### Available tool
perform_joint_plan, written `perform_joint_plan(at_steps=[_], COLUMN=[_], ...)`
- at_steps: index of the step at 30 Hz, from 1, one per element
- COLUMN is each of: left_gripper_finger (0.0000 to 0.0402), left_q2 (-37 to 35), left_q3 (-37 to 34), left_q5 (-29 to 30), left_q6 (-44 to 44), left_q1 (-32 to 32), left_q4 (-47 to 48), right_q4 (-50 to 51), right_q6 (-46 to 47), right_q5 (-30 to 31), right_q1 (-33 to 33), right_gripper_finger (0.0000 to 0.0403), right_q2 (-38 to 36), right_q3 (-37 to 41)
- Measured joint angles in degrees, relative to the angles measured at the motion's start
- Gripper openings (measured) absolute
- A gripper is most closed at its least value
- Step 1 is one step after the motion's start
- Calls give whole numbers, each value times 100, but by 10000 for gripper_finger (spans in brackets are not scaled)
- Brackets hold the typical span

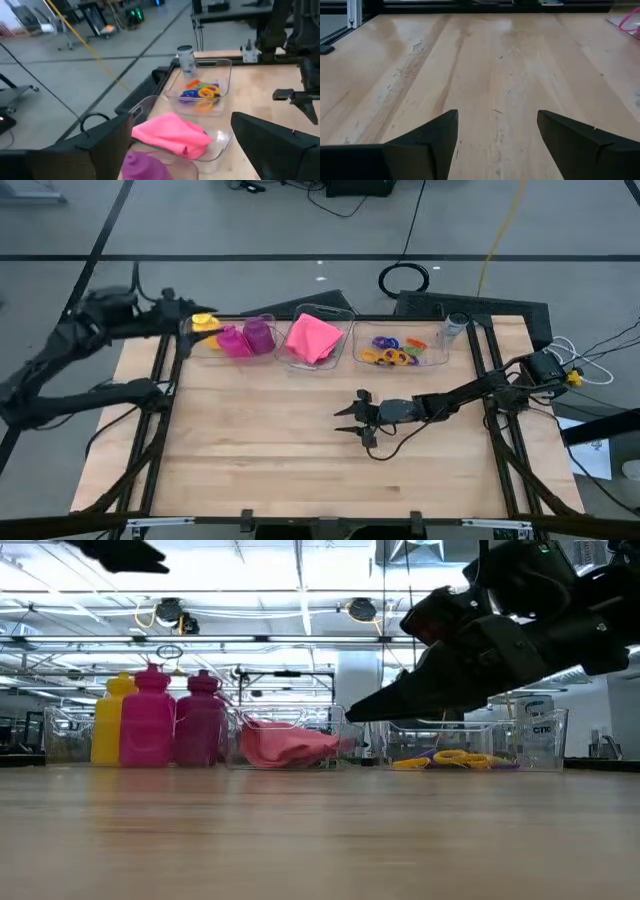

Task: Pick & Place Sports Items
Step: Return to Home Position

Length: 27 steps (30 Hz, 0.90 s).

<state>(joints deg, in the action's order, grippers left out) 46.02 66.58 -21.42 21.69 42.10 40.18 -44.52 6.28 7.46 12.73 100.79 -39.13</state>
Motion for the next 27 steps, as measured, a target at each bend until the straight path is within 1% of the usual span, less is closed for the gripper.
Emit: perform_joint_plan(at_steps=[4, 8, 11, 14, 17, 20, 25, 27], left_gripper_finger=[282, 282, 282, 282, 282, 282, 282, 282], left_q2=[-699, -1155, -1309, -1313, -1314, -1311, -1311, -1309], left_q3=[-1292, -2453, -3179, -3738, -4116, -4342, -4426, -4435], left_q5=[-109, -524, -800, -1006, -1024, -1022, -1024, -1022], left_q6=[-389, -860, -1262, -1612, -1782, -1797, -1900, -1819], left_q1=[-26, -119, -223, -355, -503, -659, -948, -1098], left_q4=[-1141, -2421, -3303, -4047, -4491, -4631, -4632, -4605], right_q4=[-142, -204, -134, 365, 1198, 2023, 3003, 3323], right_q6=[-93, -386, -502, -701, -911, -965, -1138, -1268], right_q5=[0, 2, -2, 0, -3, -2, -2, -2], right_q1=[0, -6, -42, -82, -138, -204, -232, -229], right_gripper_finger=[203, 203, 203, 203, 203, 203, 203, 203], right_q2=[-1, -174, -526, -1116, -1863, -2675, -3988, -4474], right_q3=[0, 0, 0, 0, 0, 0, 0, 0])
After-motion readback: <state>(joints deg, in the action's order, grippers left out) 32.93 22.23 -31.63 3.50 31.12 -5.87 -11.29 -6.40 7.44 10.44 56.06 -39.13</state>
